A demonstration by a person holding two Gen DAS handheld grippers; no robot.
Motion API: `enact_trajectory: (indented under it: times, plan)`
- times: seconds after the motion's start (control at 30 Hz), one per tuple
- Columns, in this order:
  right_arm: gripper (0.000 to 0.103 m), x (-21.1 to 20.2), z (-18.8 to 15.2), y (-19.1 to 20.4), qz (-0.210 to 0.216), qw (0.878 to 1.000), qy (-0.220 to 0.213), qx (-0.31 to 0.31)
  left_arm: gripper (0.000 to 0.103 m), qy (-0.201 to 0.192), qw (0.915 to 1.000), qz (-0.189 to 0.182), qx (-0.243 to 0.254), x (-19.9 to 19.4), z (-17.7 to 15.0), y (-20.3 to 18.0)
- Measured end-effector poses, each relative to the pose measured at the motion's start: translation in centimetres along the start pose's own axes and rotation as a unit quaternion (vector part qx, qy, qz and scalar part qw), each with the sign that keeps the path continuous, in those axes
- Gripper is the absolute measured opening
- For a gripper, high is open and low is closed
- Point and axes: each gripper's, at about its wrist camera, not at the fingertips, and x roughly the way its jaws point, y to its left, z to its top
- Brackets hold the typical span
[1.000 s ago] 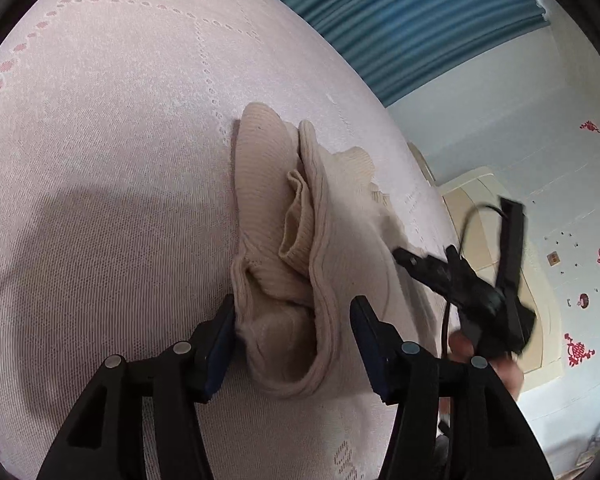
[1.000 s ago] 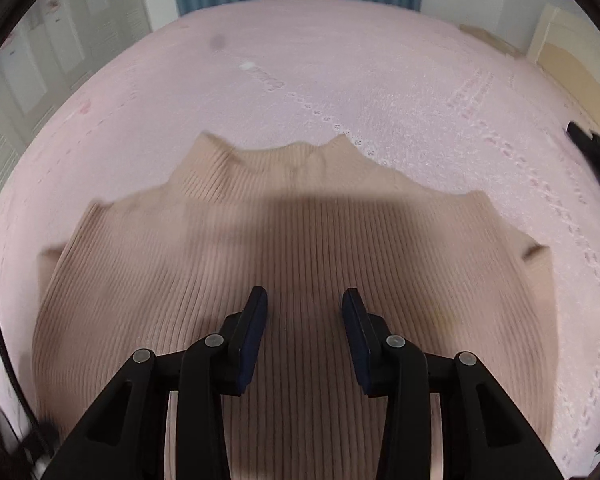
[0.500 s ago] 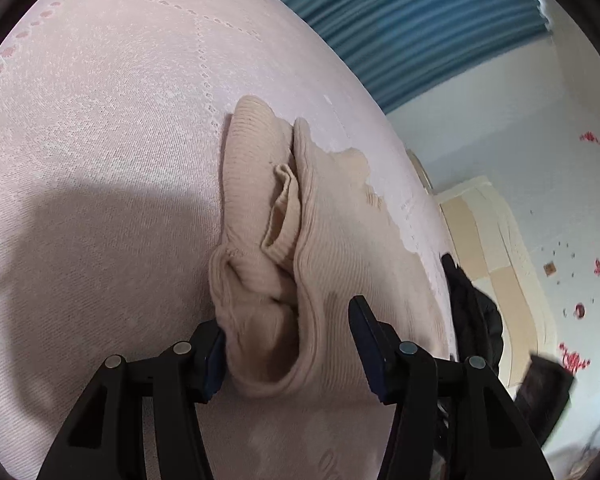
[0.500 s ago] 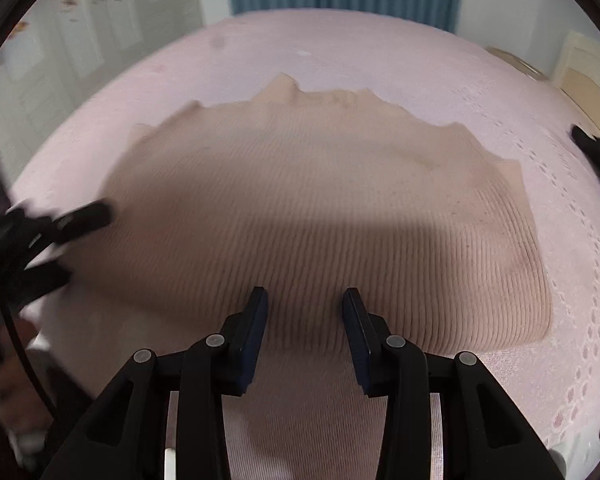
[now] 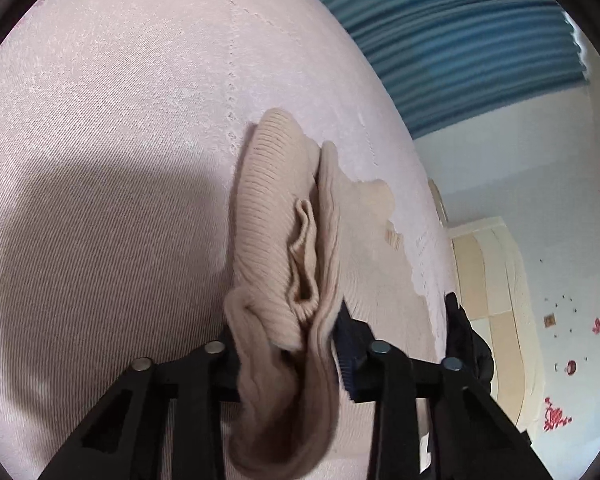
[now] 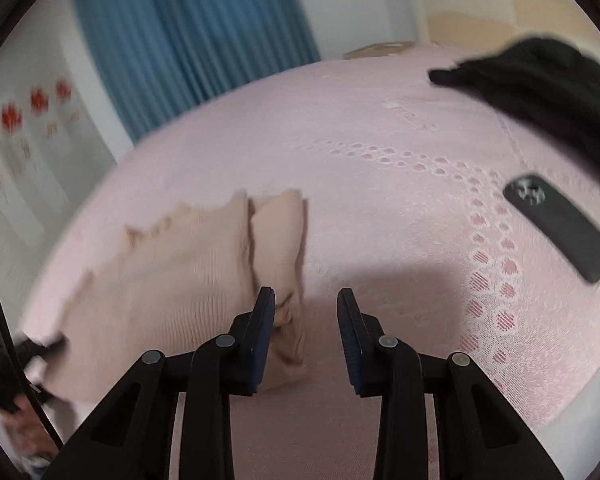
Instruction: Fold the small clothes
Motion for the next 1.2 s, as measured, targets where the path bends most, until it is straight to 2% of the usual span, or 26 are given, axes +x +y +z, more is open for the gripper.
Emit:
enact_trajectory:
  times: [0.13,0.2,0.33,0.43,0.57,0.63,0.73,0.83,0.93,1.0,1.07,1.13,1.2]
  plan:
    - [0.033,-0.1,0.6,-2.6,0.014,0.999,0.004,0.052,0.021,-0.018,0.9989,0.042,0.008,-0.5,-0.3,-1.9]
    - [0.033,0.2,0.9,-2.8,-0.001,0.998,0.007,0.055,0.02,-0.037,0.9955,0.08,0.034,-1.2,-0.7,-4.0]
    - [0.033,0.6,1.4,-3.2,-0.044,0.998,0.015,0.046,0.019,-0.062,0.9785,0.163,0.11,-1.5,-1.9,-9.9]
    - [0.033,0.6,1.7,-4.2,-0.036,0.997,0.012,0.06,0.019,-0.076,0.9653,0.188,0.165,-1.5,-2.7,-14.9]
    - [0.033,0.1,2.0,-5.8,-0.031,0.996,0.003,0.089,0.019,-0.068,0.9494,0.214,0.22,-0.8,-4.7,-20.6]
    - [0.033,-0.1,2.1,-6.5,-0.027,0.994,0.001,0.103,0.019,-0.06,0.9439,0.215,0.243,-0.2,-5.8,-23.0]
    - [0.033,-0.5,2.1,-7.8,-0.021,0.992,0.0,0.127,0.019,-0.041,0.9317,0.221,0.286,2.3,-9.1,-27.1]
    - [0.033,-0.8,2.0,-9.3,-0.016,0.988,0.0,0.151,0.019,-0.014,0.9263,0.218,0.307,5.2,-12.3,-28.8]
    - [0.033,-1.1,1.8,-10.0,-0.006,0.986,0.001,0.165,0.021,0.019,0.9206,0.21,0.329,7.5,-14.9,-28.6]
    - [0.033,-1.2,1.6,-9.8,0.0,0.987,0.003,0.163,0.024,0.054,0.9226,0.191,0.331,8.9,-16.5,-27.8]
    - [0.033,-1.1,1.6,-9.6,0.004,0.987,0.005,0.159,0.036,0.092,0.9296,0.145,0.326,9.6,-17.3,-26.8]
    - [0.033,-0.9,1.5,-9.1,0.012,0.988,0.01,0.153,0.039,0.116,0.9331,0.109,0.323,8.9,-16.9,-26.1]
    - [0.033,-0.7,1.5,-8.5,0.024,0.989,0.016,0.147,0.039,0.119,0.9367,0.082,0.319,7.5,-15.8,-25.6]
